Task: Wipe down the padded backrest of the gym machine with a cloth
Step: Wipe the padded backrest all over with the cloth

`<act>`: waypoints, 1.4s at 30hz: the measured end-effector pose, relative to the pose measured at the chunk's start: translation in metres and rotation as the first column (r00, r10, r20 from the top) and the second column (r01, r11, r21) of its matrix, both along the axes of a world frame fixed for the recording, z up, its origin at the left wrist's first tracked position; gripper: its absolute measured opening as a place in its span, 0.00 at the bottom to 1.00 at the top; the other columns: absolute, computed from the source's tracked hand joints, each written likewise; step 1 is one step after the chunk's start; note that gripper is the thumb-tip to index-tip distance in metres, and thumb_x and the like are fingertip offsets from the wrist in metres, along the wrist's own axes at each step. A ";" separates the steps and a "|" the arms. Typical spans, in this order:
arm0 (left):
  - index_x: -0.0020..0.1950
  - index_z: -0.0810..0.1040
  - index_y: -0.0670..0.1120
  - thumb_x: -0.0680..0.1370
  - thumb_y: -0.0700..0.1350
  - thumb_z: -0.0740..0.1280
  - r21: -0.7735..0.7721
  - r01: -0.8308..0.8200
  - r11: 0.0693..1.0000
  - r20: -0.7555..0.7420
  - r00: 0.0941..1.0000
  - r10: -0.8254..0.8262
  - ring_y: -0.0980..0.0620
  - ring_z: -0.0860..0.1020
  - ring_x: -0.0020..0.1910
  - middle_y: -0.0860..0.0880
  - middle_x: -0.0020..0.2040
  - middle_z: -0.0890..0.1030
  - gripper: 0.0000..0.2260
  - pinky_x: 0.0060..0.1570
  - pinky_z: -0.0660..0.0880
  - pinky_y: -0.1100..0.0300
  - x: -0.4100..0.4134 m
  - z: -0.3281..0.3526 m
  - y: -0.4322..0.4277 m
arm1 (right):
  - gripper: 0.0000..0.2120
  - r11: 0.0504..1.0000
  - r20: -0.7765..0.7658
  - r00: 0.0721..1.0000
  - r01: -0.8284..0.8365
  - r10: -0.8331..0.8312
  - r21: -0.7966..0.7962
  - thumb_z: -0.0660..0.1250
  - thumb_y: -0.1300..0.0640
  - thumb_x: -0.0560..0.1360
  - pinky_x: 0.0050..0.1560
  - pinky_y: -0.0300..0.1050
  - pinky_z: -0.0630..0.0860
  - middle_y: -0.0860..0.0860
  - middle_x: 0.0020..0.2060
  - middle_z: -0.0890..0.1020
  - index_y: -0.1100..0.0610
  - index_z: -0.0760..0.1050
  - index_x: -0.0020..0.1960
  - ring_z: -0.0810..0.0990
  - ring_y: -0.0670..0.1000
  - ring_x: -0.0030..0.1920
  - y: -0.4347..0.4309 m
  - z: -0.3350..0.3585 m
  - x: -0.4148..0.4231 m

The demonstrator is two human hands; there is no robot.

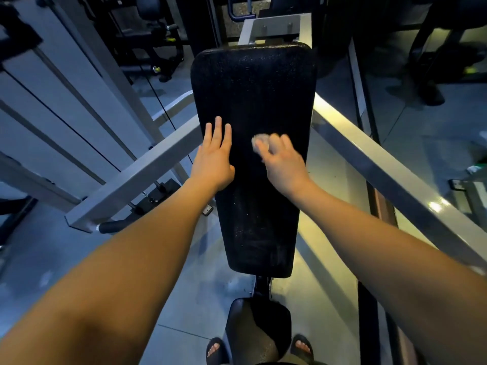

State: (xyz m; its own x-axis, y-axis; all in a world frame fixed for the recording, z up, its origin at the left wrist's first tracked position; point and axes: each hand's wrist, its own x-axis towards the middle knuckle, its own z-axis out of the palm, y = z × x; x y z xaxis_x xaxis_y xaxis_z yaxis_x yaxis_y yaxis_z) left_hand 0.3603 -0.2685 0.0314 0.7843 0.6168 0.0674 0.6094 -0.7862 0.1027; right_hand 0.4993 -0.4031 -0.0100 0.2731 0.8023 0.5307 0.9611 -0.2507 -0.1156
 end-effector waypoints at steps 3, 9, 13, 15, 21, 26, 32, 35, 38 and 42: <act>0.83 0.40 0.49 0.77 0.41 0.67 0.006 0.010 1.000 -0.036 0.999 -0.010 0.45 0.36 0.81 0.49 0.81 0.32 0.44 0.78 0.55 0.40 -0.002 0.001 0.005 | 0.26 0.972 -0.053 0.997 -0.074 0.063 -0.221 0.70 0.63 0.77 0.38 0.52 0.78 0.57 0.62 0.73 0.59 0.69 0.74 0.72 0.59 0.56 -0.018 -0.032 -0.015; 0.83 0.40 0.47 0.77 0.42 0.68 0.029 -0.009 1.000 -0.022 1.000 0.010 0.43 0.36 0.81 0.47 0.81 0.32 0.45 0.77 0.61 0.44 0.000 0.000 0.001 | 0.17 0.997 0.020 1.000 -0.007 0.006 0.077 0.65 0.68 0.75 0.30 0.49 0.69 0.57 0.49 0.71 0.58 0.77 0.62 0.71 0.59 0.47 -0.003 0.029 0.008; 0.83 0.40 0.47 0.77 0.42 0.68 0.029 -0.026 0.999 -0.005 1.000 0.026 0.44 0.36 0.81 0.47 0.81 0.32 0.44 0.71 0.68 0.49 0.003 0.000 -0.004 | 0.22 0.976 0.060 0.992 0.100 -0.113 0.191 0.65 0.68 0.74 0.33 0.47 0.65 0.60 0.52 0.75 0.62 0.76 0.68 0.73 0.62 0.48 0.014 0.042 0.015; 0.83 0.40 0.47 0.77 0.43 0.68 0.048 -0.025 0.999 -0.020 0.999 0.026 0.44 0.36 0.81 0.47 0.81 0.32 0.44 0.70 0.68 0.51 0.002 0.001 -0.005 | 0.23 0.998 0.058 0.998 0.016 -0.019 0.060 0.66 0.66 0.74 0.34 0.49 0.71 0.59 0.56 0.75 0.62 0.74 0.68 0.74 0.61 0.50 0.008 0.008 -0.002; 0.83 0.40 0.48 0.77 0.43 0.69 0.069 -0.010 0.998 -0.037 0.999 0.012 0.45 0.37 0.81 0.48 0.81 0.32 0.45 0.73 0.65 0.48 -0.001 0.002 0.000 | 0.14 0.961 -0.130 0.990 -0.093 0.060 -0.262 0.68 0.64 0.75 0.31 0.48 0.68 0.53 0.49 0.69 0.55 0.75 0.59 0.72 0.56 0.50 -0.018 -0.034 -0.025; 0.83 0.41 0.47 0.77 0.43 0.68 0.056 -0.034 0.998 -0.001 0.999 0.034 0.45 0.36 0.81 0.48 0.81 0.32 0.44 0.64 0.72 0.54 0.002 0.000 -0.005 | 0.12 0.992 0.014 0.994 0.108 -0.109 0.067 0.68 0.56 0.76 0.37 0.52 0.71 0.55 0.47 0.76 0.57 0.75 0.59 0.73 0.58 0.45 -0.008 0.033 0.006; 0.83 0.40 0.48 0.77 0.46 0.67 0.036 -0.030 0.999 -0.011 0.999 0.030 0.45 0.35 0.81 0.49 0.81 0.32 0.44 0.66 0.73 0.52 0.002 0.003 -0.005 | 0.16 0.973 0.042 0.981 0.184 -0.191 0.137 0.66 0.59 0.78 0.35 0.49 0.67 0.57 0.53 0.72 0.52 0.72 0.65 0.71 0.59 0.47 -0.014 0.032 0.019; 0.83 0.39 0.47 0.77 0.47 0.67 0.033 -0.034 0.999 -0.009 0.999 0.034 0.45 0.35 0.80 0.48 0.81 0.31 0.44 0.67 0.72 0.53 0.003 0.002 -0.007 | 0.15 0.976 0.039 0.982 0.176 -0.182 0.127 0.68 0.58 0.79 0.32 0.49 0.72 0.57 0.51 0.74 0.55 0.76 0.64 0.72 0.58 0.47 -0.013 0.027 0.012; 0.83 0.39 0.47 0.78 0.48 0.67 0.033 -0.043 0.999 -0.014 0.999 0.043 0.45 0.34 0.80 0.48 0.81 0.31 0.44 0.69 0.71 0.53 0.004 0.002 -0.008 | 0.18 0.969 0.047 0.973 0.218 -0.224 0.116 0.65 0.45 0.81 0.36 0.44 0.69 0.56 0.52 0.74 0.57 0.75 0.62 0.71 0.56 0.48 -0.008 0.028 0.010; 0.83 0.39 0.48 0.78 0.48 0.67 0.034 -0.039 0.999 -0.016 0.999 0.039 0.45 0.35 0.80 0.48 0.81 0.31 0.44 0.69 0.70 0.52 0.003 0.002 -0.008 | 0.08 0.966 0.067 0.976 0.193 -0.207 0.171 0.66 0.58 0.80 0.31 0.50 0.75 0.57 0.49 0.76 0.60 0.77 0.58 0.73 0.57 0.46 -0.003 0.029 0.013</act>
State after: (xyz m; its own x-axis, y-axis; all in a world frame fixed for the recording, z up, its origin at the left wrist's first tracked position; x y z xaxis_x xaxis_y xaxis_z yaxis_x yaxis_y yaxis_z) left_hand 0.3637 -0.2762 0.0338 0.7608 0.6446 0.0759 0.6412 -0.7645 0.0659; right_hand 0.5127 -0.4065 0.0187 0.3678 0.6368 0.6776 0.9015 -0.4229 -0.0918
